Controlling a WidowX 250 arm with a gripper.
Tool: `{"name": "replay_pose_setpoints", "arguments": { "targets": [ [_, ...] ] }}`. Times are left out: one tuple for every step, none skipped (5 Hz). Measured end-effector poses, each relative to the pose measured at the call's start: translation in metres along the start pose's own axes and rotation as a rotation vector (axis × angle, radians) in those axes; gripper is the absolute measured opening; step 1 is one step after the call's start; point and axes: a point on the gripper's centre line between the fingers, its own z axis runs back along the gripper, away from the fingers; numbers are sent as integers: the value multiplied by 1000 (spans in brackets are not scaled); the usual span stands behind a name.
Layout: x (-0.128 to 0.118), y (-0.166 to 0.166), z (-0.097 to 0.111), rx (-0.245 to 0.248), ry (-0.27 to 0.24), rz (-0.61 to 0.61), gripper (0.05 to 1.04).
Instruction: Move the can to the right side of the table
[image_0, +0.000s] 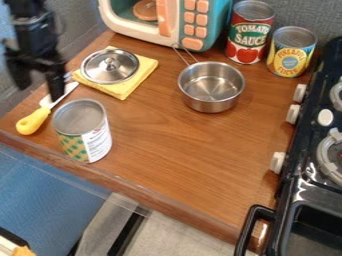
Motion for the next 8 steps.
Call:
{"name": "replay_pose_setpoints", "arguments": {
  "targets": [
    [-8, 12, -4, 7, 3, -4, 1001],
    [-22, 8, -14, -8, 41, -27, 1001],
    [-40, -3, -8, -15, 53, -24, 1001],
    [-50, -22, -2, -9, 55, -13, 1001],
    [-57, -53, 4, -18, 59, -10, 1000],
    [-52, -85, 0, -42, 49, -6, 1000],
    [-41, -117, -6, -53, 39, -39, 1000],
    [-33, -145, -15, -65, 40, -75, 1000]
  ]
}}
